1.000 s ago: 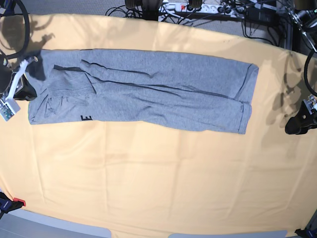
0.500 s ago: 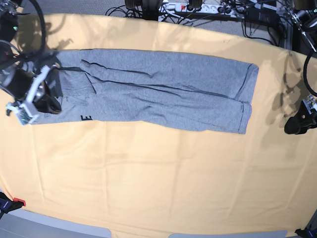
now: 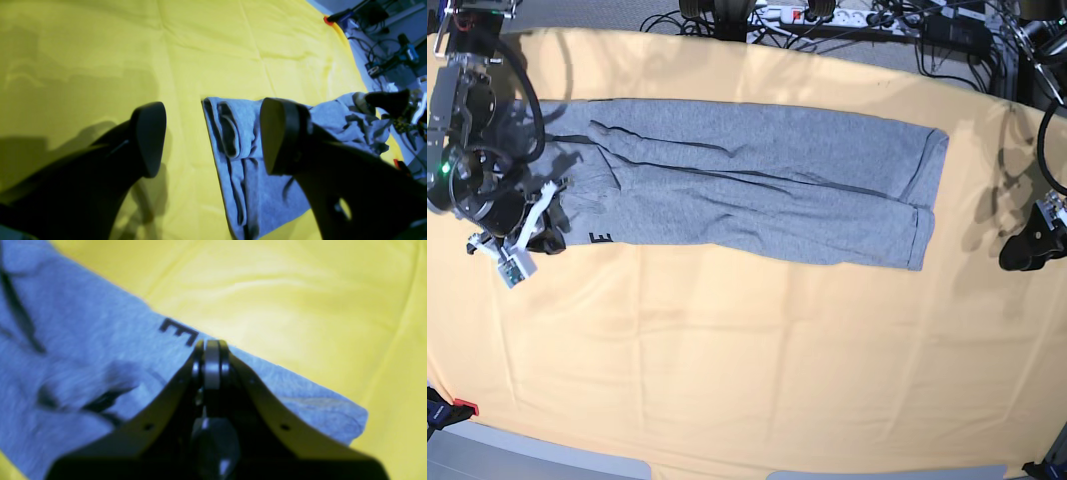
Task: Layout the t-shirt on the table in an organized manner, then fold the t-shirt properly
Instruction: 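Press and adjust the folded corner with the right gripper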
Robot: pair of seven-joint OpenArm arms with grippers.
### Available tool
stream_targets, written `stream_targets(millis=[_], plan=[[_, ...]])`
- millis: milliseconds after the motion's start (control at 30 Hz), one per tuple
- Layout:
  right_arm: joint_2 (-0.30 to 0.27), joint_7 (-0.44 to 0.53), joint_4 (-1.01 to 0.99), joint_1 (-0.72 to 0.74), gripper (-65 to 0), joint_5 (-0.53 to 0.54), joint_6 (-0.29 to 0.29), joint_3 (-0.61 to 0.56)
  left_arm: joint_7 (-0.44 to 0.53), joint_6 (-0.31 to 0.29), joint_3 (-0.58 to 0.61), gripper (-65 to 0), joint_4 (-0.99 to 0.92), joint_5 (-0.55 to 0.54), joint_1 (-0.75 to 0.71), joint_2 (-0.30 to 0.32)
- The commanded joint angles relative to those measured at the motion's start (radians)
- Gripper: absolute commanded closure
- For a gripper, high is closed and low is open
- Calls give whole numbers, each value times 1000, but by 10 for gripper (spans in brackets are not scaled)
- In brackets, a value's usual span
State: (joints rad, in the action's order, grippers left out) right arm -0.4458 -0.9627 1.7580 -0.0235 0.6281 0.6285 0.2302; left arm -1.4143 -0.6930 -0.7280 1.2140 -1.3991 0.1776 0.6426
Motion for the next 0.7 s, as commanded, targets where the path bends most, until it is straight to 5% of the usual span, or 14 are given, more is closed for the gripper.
stream_targets(millis=[0,133,267,667], plan=[[-17,10,-11,24,0,29,14,6,18,-5,-7,-453,14,-27,16,27],[-17,-68,-64,44,0,89,70,6,18,-5,-7,-453,14,-27,16,27],[-19,-169,-64,52,0,2,70,6,18,-5,-7,-453,14,-27,16,27],[-130,-358,-63,51,0,-105,-108,6,18,-5,-7,-453,14,-24,16,27]])
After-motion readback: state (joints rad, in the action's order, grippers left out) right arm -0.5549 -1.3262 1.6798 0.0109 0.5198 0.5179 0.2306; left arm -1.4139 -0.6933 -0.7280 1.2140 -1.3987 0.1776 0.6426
